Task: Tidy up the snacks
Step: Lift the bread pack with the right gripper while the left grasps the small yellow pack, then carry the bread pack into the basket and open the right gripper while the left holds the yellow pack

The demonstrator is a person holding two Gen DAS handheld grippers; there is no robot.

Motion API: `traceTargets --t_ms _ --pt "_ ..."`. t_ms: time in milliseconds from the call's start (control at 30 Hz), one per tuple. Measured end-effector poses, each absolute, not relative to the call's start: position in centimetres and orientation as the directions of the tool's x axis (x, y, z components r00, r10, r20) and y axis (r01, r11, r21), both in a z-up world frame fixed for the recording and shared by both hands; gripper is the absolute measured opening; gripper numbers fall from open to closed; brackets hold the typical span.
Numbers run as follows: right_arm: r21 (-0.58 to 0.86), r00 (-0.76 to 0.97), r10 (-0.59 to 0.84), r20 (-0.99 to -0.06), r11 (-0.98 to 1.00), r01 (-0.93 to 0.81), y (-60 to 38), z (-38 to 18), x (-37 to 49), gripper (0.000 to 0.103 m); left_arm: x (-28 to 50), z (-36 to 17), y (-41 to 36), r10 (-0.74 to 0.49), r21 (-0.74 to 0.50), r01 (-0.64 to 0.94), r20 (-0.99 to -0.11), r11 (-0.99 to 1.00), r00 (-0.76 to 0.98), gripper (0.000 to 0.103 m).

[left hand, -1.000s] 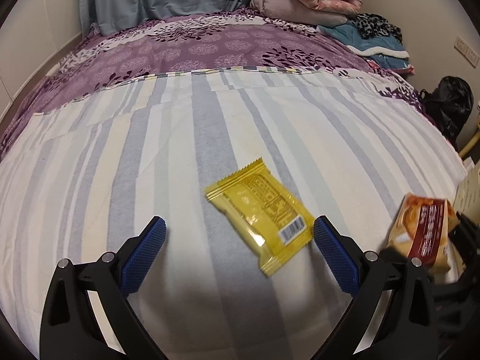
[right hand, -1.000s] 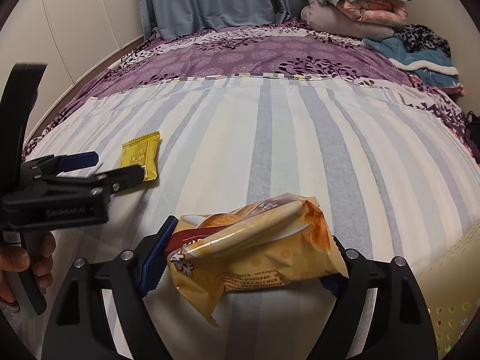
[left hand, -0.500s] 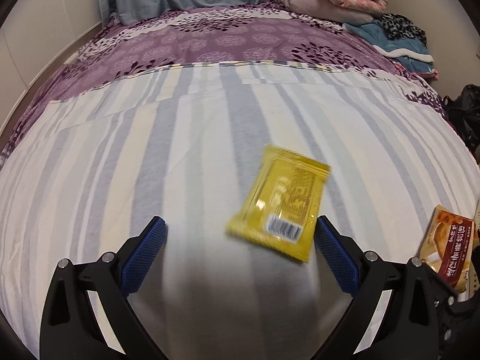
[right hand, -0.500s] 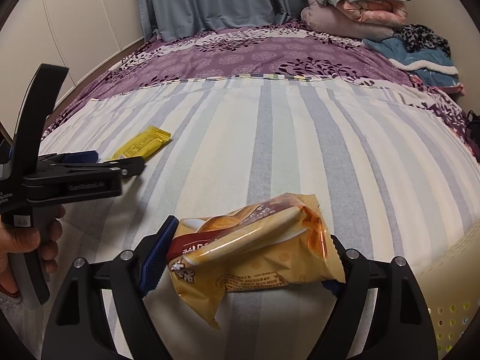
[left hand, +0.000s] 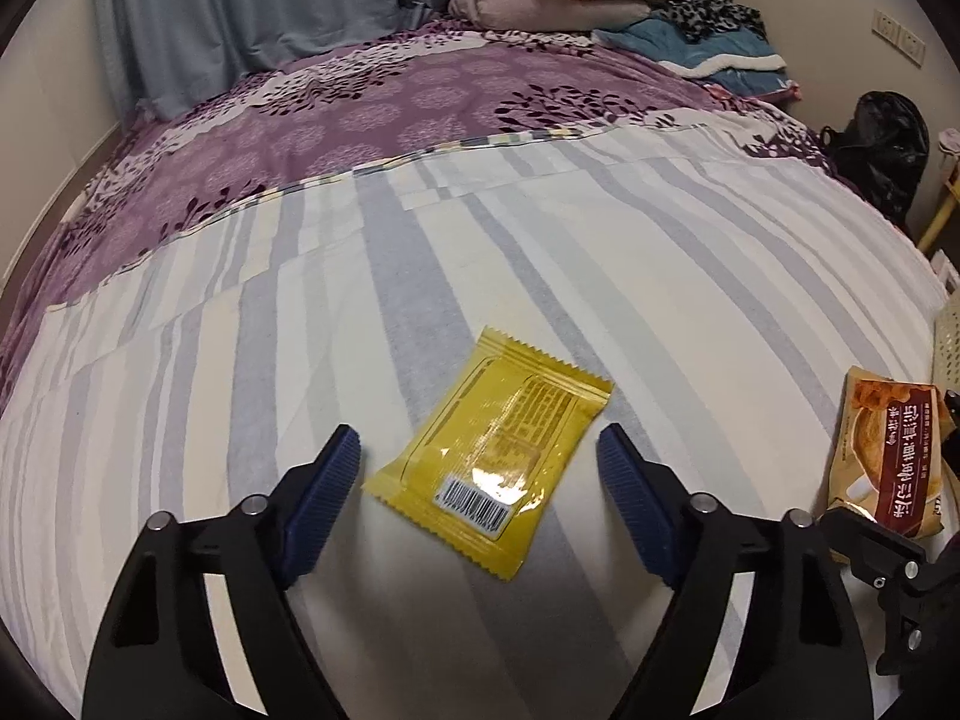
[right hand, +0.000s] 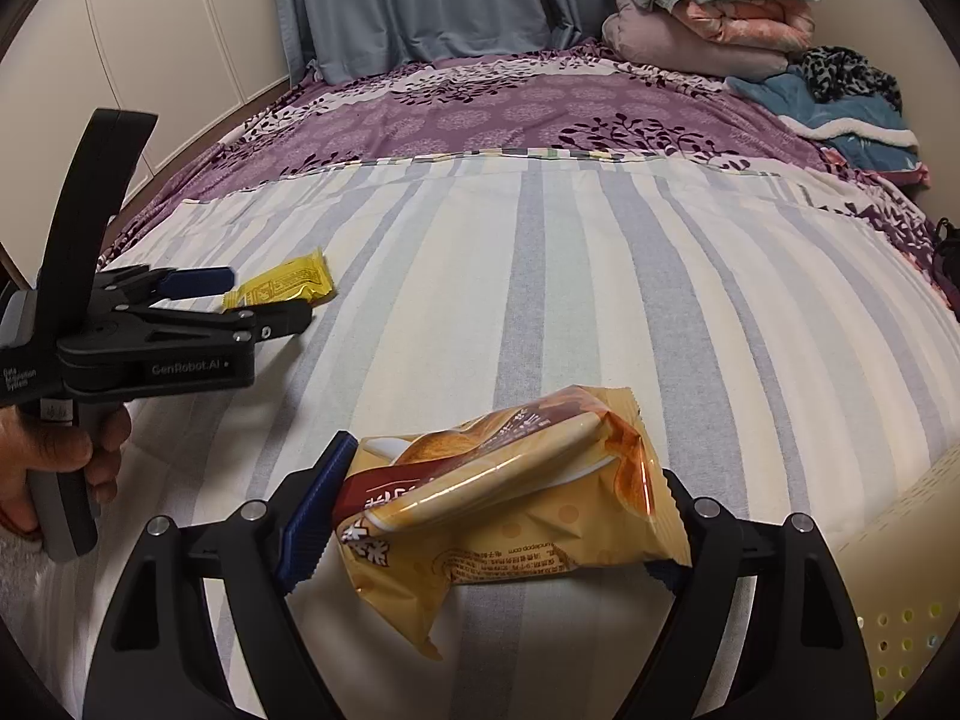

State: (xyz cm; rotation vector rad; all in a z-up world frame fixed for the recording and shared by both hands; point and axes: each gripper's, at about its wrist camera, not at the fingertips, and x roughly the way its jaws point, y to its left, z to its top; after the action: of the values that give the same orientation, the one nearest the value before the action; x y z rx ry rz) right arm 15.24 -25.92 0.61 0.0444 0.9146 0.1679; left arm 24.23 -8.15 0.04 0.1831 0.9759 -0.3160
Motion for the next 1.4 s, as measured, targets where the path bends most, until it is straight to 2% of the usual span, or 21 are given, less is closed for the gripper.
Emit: traceTargets --t_ms 100,200,467,767,1400 --pt "0.111 0.598 0.165 -0.784 0.986 -0.126 -25.9 0.6 15.2 0.082 24.4 0.2 -8.4 -0.217 -0.005 0.384 -0.831 0.923 0.511 0.053" --pt "0.110 0.599 0.163 -0.784 0.986 -0.124 -26.0 0.6 15.2 0.082 23.9 0.4 -8.6 -0.211 0.010 0.390 -0.829 0.921 0.518 0.048" --pt "0.129 0.638 0.157 -0.754 0.987 -0.091 -26.4 1.8 14.3 0.080 21.3 1.5 -7.6 -0.215 -0.005 0.360 -0.811 0.933 0.544 0.047" --pt "0.136 0.661 0.182 -0.728 0.983 -0.121 -25.3 3.6 11.3 0.080 17.4 4.4 -7.0 -0.188 0.037 0.344 -0.780 0.938 0.597 0.047" --pt "0.172 0.791 0.186 -0.583 0.980 -0.103 -28.0 11.2 1.4 0.080 7.8 8.4 -6.9 -0.186 0.058 0.337 -0.741 0.940 0.645 0.047"
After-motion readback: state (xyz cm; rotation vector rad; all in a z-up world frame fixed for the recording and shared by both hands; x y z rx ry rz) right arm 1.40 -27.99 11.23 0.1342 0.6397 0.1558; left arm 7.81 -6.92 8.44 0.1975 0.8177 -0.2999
